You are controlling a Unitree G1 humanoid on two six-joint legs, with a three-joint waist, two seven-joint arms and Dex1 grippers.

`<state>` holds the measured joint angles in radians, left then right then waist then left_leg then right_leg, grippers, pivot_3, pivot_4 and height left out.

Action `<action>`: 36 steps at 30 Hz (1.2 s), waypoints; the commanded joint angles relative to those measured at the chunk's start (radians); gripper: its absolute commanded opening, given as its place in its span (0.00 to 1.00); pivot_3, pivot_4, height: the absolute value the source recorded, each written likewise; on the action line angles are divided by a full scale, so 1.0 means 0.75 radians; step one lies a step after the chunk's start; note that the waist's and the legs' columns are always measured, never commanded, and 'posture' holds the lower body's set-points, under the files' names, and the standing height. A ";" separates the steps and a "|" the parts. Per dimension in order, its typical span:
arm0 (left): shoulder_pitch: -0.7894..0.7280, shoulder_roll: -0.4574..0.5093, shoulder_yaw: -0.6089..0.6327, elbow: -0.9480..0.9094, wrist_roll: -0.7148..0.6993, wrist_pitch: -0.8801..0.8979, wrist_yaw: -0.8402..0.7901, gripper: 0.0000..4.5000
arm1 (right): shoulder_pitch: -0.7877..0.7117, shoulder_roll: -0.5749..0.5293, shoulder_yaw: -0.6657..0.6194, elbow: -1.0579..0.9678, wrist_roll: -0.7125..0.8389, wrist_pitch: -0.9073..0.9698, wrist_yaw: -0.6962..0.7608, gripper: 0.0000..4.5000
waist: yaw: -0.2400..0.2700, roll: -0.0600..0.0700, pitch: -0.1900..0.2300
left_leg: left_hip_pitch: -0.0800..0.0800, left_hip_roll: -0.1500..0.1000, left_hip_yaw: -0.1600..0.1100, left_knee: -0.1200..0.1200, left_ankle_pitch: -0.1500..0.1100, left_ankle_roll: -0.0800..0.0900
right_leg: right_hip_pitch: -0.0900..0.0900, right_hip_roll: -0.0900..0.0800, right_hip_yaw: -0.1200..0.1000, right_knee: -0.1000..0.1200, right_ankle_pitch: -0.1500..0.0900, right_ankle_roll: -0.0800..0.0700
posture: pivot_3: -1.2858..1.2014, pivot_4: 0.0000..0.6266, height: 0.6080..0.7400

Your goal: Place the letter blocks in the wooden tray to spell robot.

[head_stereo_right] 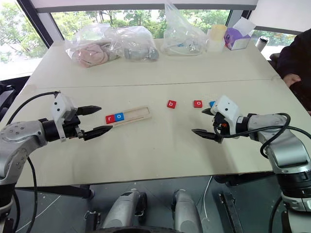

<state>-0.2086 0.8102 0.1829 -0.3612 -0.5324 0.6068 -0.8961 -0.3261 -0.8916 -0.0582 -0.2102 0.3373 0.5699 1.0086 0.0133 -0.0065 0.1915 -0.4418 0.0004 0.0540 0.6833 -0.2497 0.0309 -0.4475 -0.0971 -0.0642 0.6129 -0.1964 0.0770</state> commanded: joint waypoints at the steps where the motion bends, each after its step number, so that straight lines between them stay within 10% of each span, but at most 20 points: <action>1: -0.015 0.029 0.029 -0.005 -0.004 -0.028 -0.021 1.00 | -0.040 -0.014 -0.015 -0.014 -0.006 -0.024 -0.009 0.99 | -0.001 0.000 0.000 | 0.000 0.000 0.000 0.000 0.000 0.000 | 0.000 0.000 0.000 0.000 0.000 0.000 | 0.52 0.24 0.89; 23: -0.111 0.081 -0.066 0.182 0.063 -0.095 -0.153 1.00 | -0.086 0.029 0.031 -0.016 -0.016 -0.033 -0.075 0.99 | 0.000 0.000 0.000 | 0.000 0.000 0.000 0.000 0.000 0.000 | 0.000 0.000 0.000 0.000 0.000 0.000 | 0.52 0.24 0.89; 36: -0.623 0.027 -0.328 1.228 0.368 -0.817 -0.734 1.00 | 0.012 0.071 0.034 -0.125 -0.026 -0.026 -0.157 0.99 | 0.001 0.000 0.000 | -0.001 -0.001 0.002 0.000 0.000 0.000 | -0.001 0.000 -0.001 0.001 0.000 0.000 | 0.52 0.24 0.89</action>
<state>-0.6355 0.8374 -0.0515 0.4802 -0.2820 0.0590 -1.3939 -0.3226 -0.8364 -0.0079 -0.2512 0.3169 0.5544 0.9034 0.0141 -0.0065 0.1914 -0.4428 -0.0002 0.0559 0.6835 -0.2495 0.0312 -0.4487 -0.0968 -0.0647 0.6135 -0.1960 0.0772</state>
